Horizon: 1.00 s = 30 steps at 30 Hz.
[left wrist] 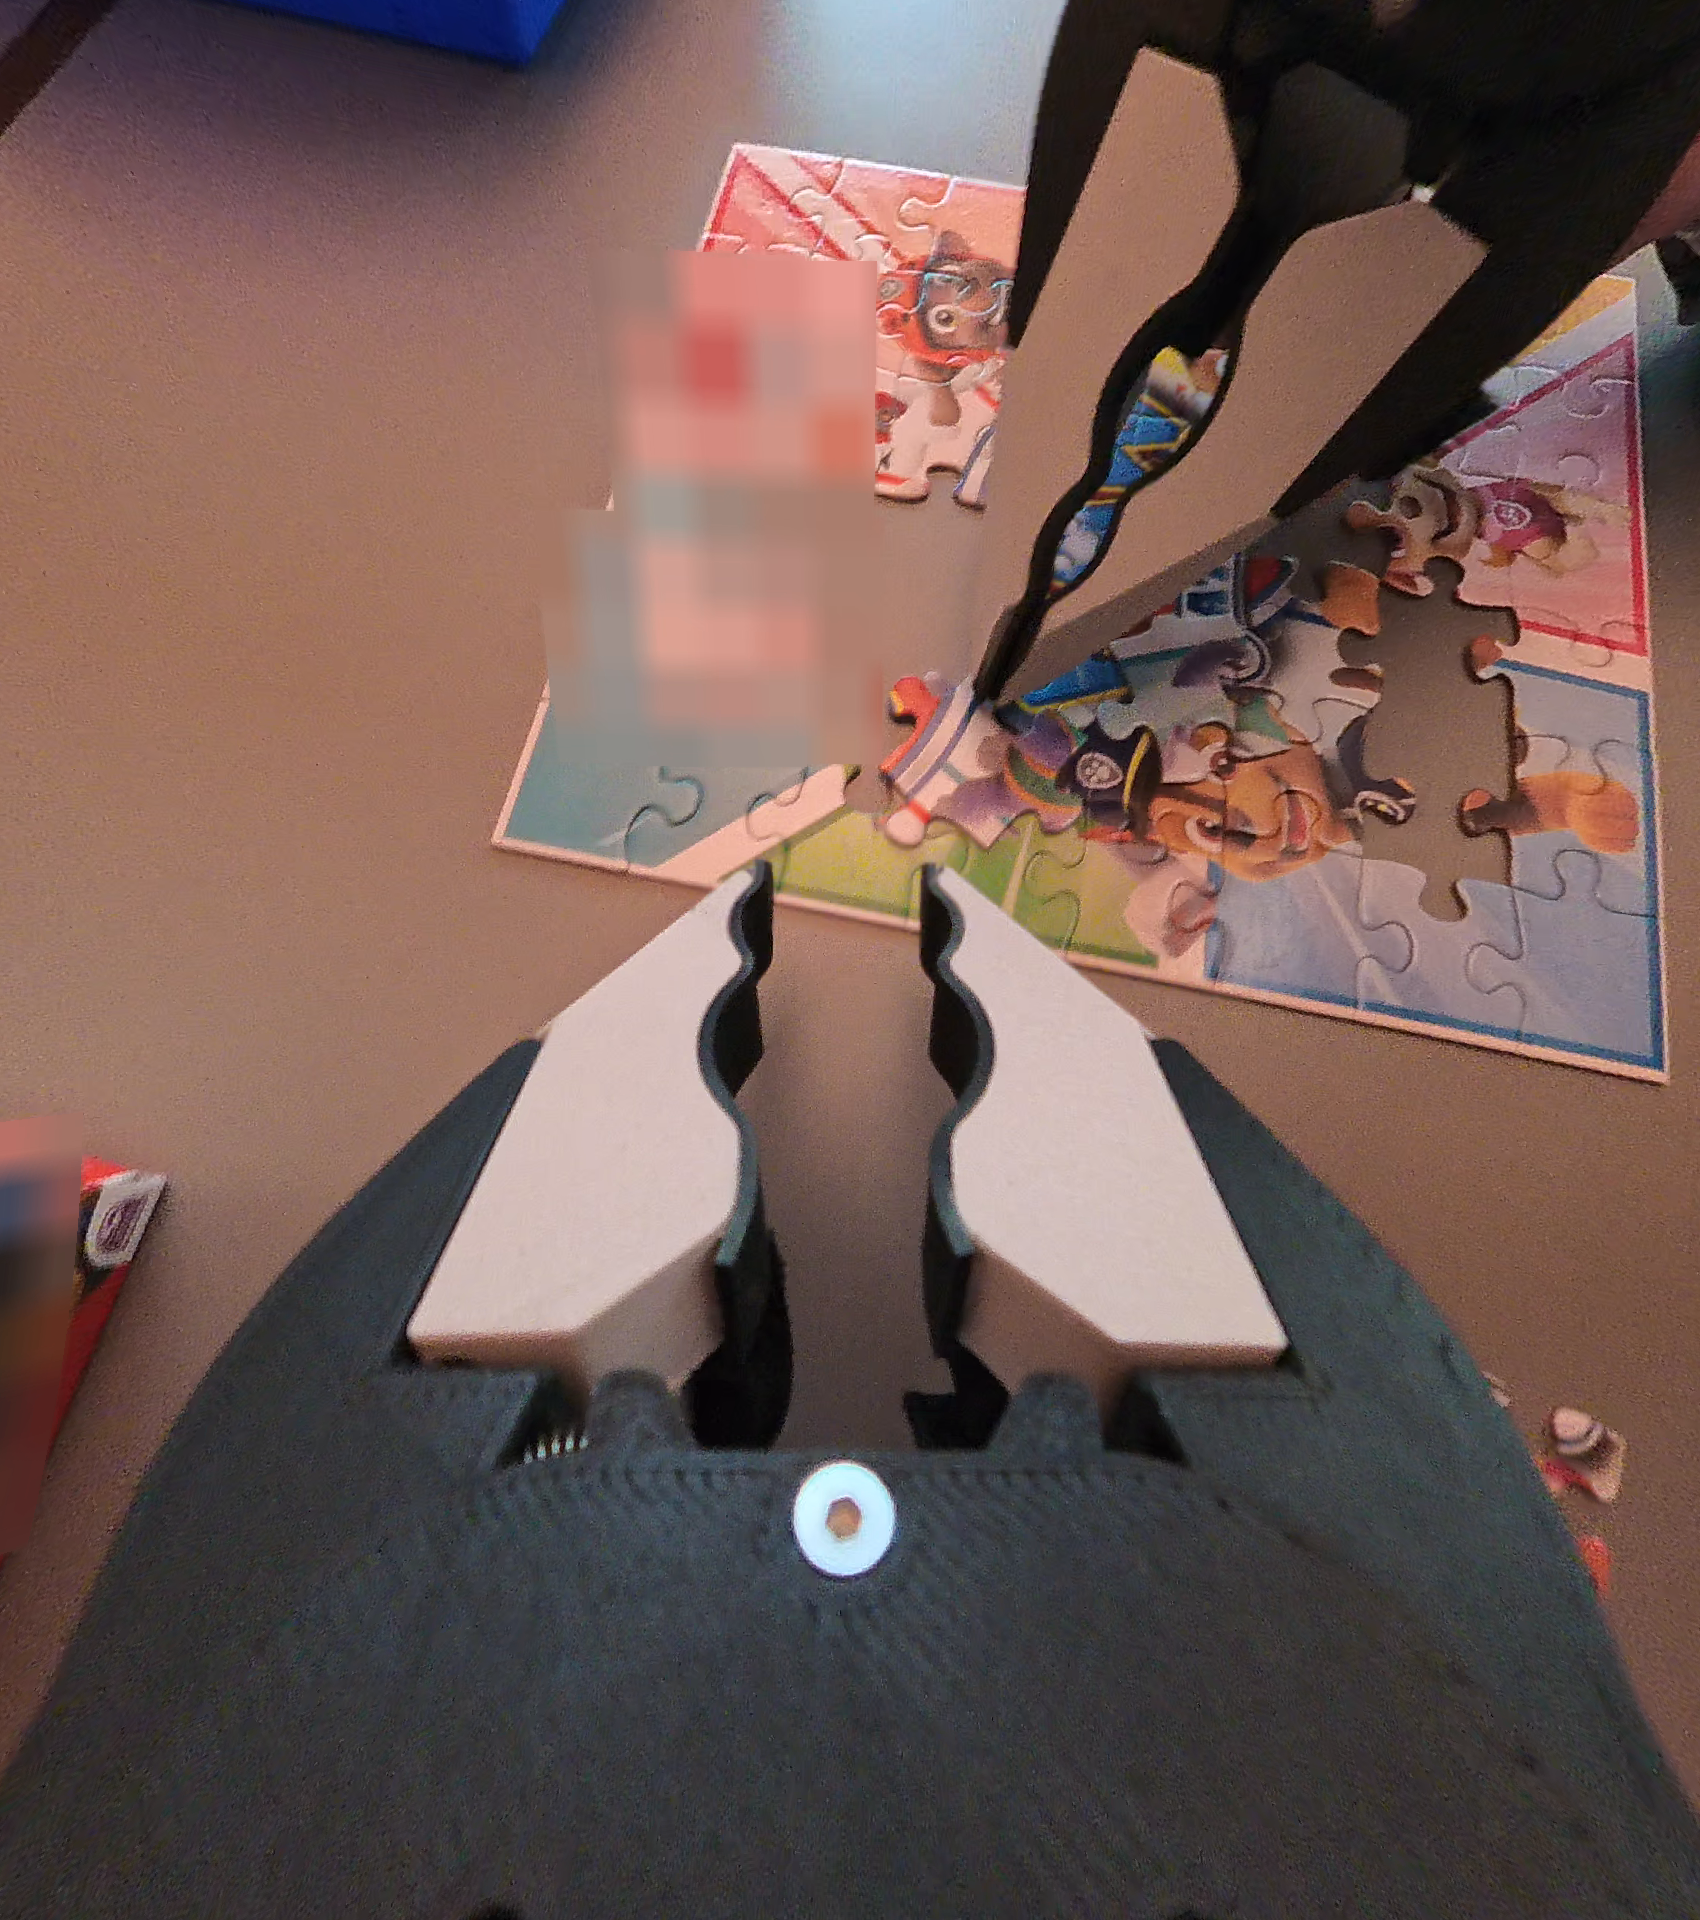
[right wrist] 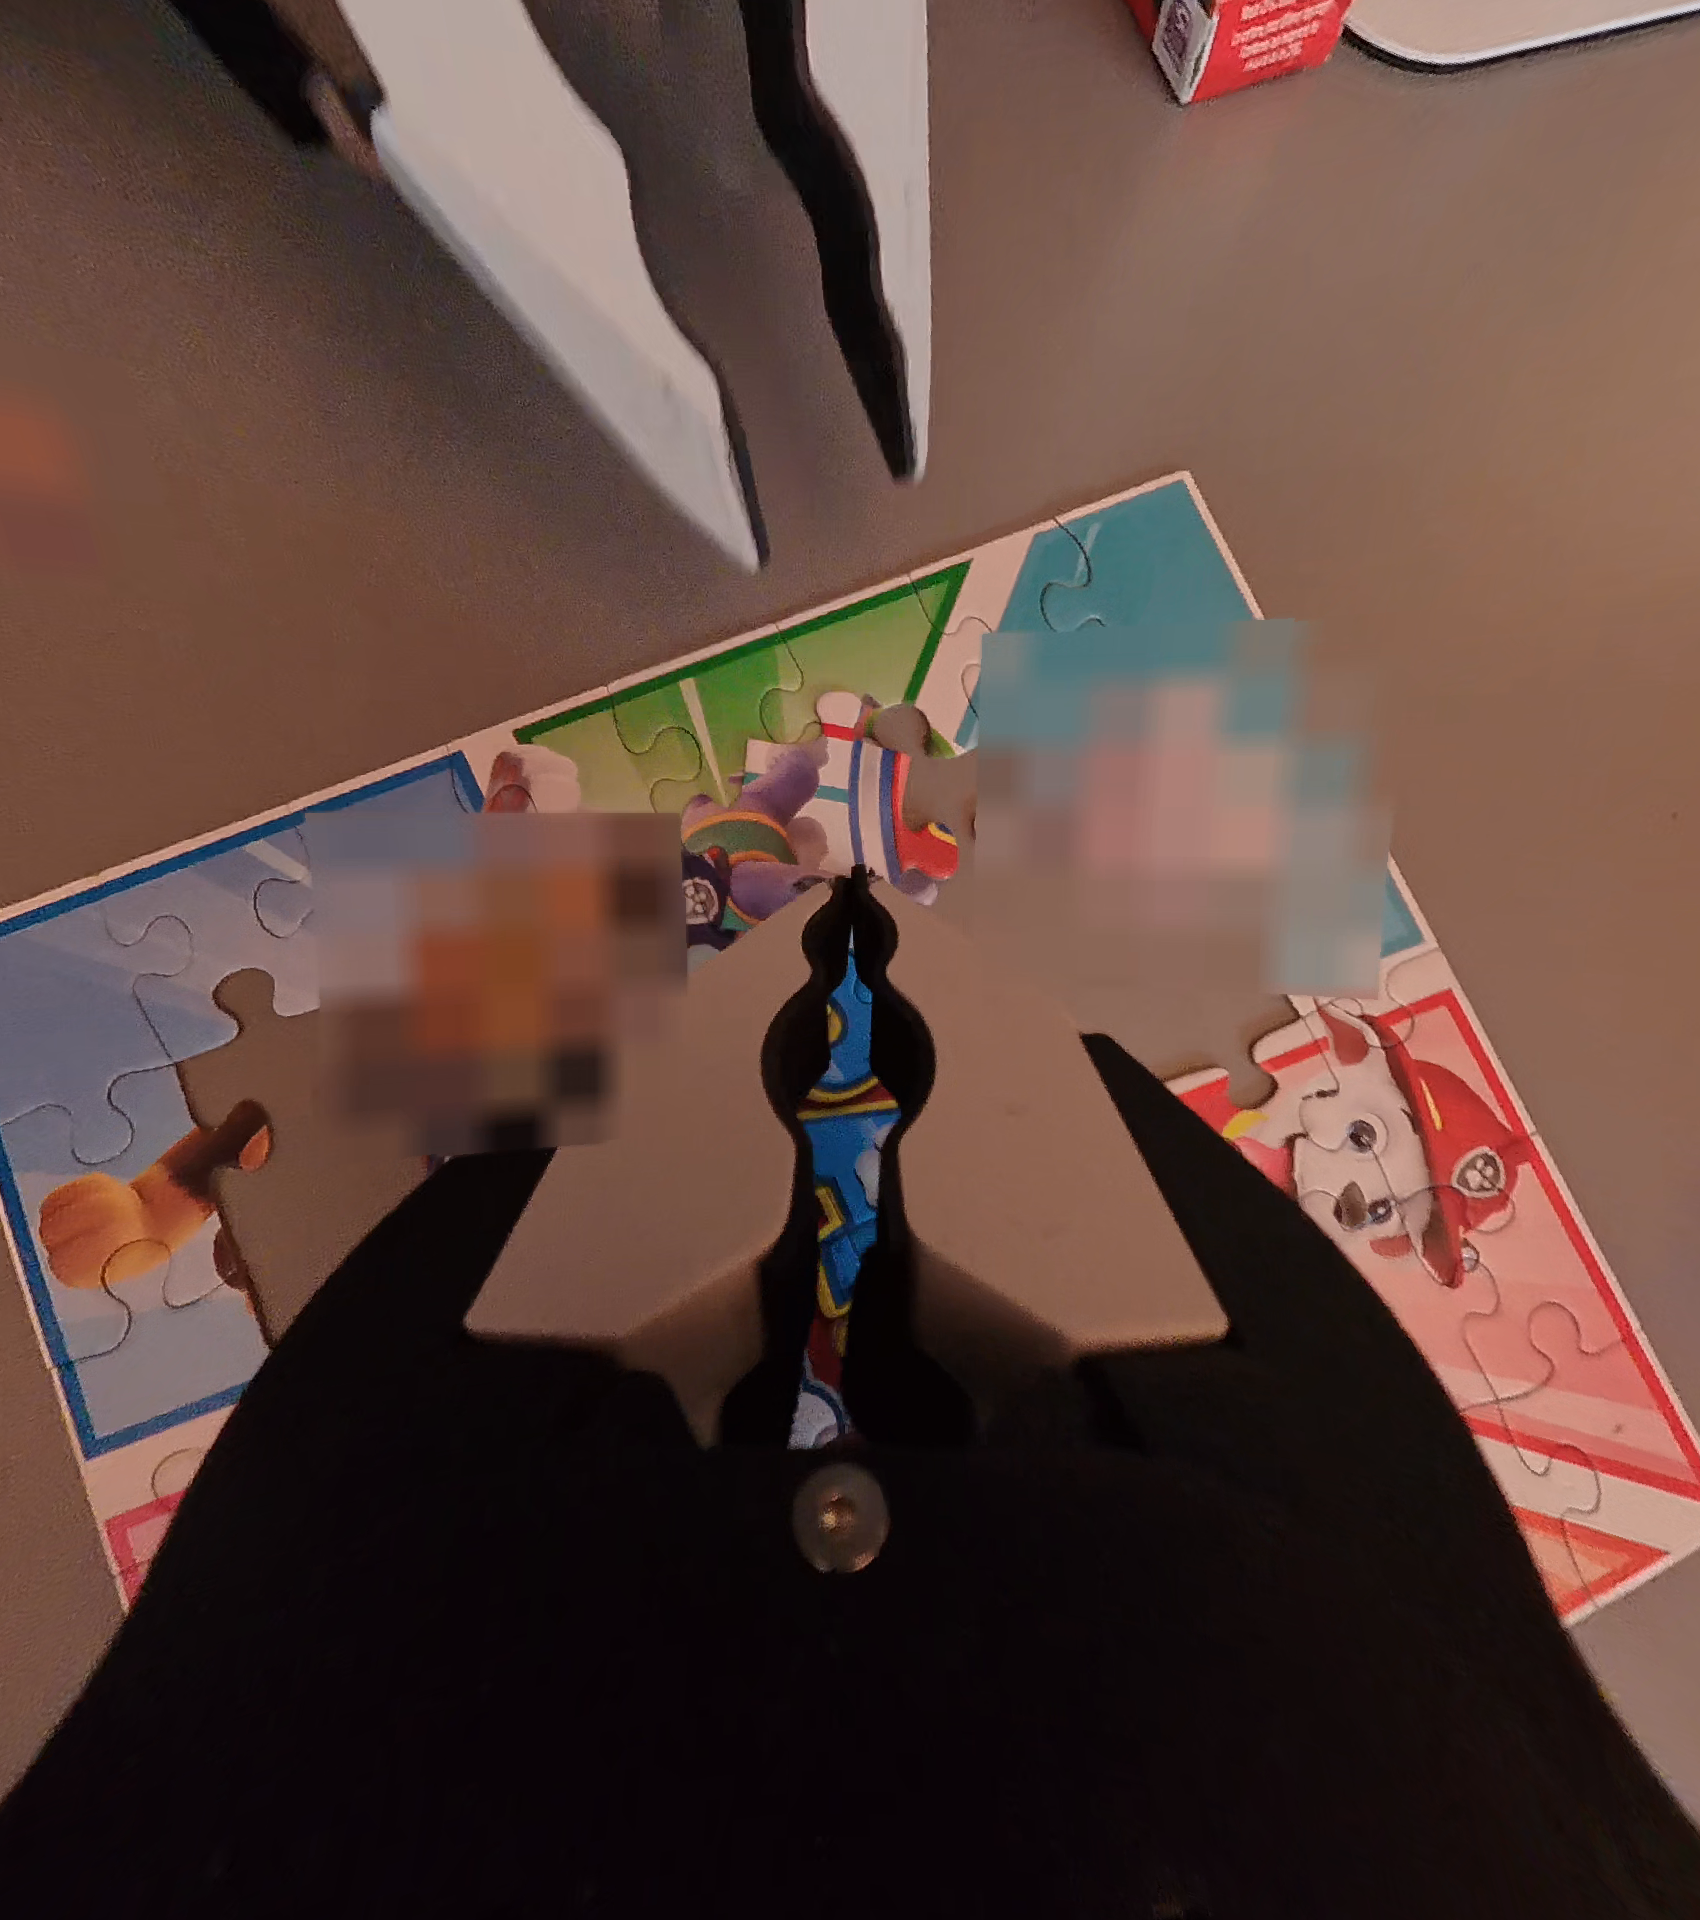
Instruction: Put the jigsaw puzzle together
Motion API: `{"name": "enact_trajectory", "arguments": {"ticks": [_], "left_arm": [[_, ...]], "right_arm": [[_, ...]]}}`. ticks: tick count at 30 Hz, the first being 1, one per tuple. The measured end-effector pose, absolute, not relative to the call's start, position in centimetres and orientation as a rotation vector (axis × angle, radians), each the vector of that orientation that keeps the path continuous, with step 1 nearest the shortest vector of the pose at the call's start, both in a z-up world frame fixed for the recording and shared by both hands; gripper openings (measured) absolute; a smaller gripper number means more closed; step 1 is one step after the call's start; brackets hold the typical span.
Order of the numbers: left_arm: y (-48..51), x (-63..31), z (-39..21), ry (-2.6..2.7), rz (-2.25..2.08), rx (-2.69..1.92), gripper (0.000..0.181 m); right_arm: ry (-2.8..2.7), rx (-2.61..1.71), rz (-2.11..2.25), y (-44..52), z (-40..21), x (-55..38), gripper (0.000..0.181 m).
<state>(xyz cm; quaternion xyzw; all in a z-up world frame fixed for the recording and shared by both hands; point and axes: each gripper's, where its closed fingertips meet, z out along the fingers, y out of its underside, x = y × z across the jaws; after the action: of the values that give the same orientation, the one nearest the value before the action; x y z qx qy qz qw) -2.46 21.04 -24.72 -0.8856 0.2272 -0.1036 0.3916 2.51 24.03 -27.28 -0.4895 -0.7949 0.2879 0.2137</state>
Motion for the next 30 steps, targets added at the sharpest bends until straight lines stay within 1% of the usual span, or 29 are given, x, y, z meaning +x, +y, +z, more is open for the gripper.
{"name": "enact_trajectory", "arguments": {"ticks": [1, 4, 8, 12, 13, 14, 17, 23, 27, 30], "left_arm": [[20.8, -2.7, -24.7, 0.573, -0.279, -2.256, 0.027], [20.4, -2.5, -25.4, 0.598, -0.301, -2.279, 0.028], [20.9, -0.8, -26.4, 0.659, -0.272, -2.289, 0.028], [21.5, 0.4, -27.4, 0.701, -0.244, -2.303, 0.025], [21.7, 0.7, -27.4, 0.703, -0.248, -2.292, 0.024], [21.8, 0.7, -27.4, 0.703, -0.239, -2.293, 0.025], [22.0, 0.9, -27.4, 0.702, -0.231, -2.288, 0.025], [22.7, 1.6, -27.4, 0.719, -0.214, -2.265, 0.022], [23.2, 2.0, -27.4, 0.736, -0.186, -2.256, 0.021], [23.3, 2.1, -27.4, 0.745, -0.168, -2.25, 0.02]], "right_arm": [[-2.198, -1.358, 0.813, 24.1, -27.1, 2.5, 0.0], [-2.173, -1.368, 0.894, 23.8, -26.5, 2.4, 0.011], [-2.169, -1.405, 0.86, 24.3, -27.1, 2.3, 0.03], [-2.162, -1.465, 0.917, 24.2, -27.4, 2.2, 0.023], [-2.157, -1.479, 0.928, 24.2, -27.4, 2.2, 0.015], [-2.147, -1.49, 0.937, 24.3, -27.4, 2.2, 0.012], [-2.137, -1.536, 0.981, 24.4, -27.4, 2.3, 0.01], [-2.088, -1.623, 1.026, 25.4, -27.3, 2.6, 0.029], [-2.072, -1.639, 1.016, 25.8, -27.4, 2.6, 0.027], [-2.051, -1.661, 0.99, 26.6, -27.3, 2.8, 0.031]]}}
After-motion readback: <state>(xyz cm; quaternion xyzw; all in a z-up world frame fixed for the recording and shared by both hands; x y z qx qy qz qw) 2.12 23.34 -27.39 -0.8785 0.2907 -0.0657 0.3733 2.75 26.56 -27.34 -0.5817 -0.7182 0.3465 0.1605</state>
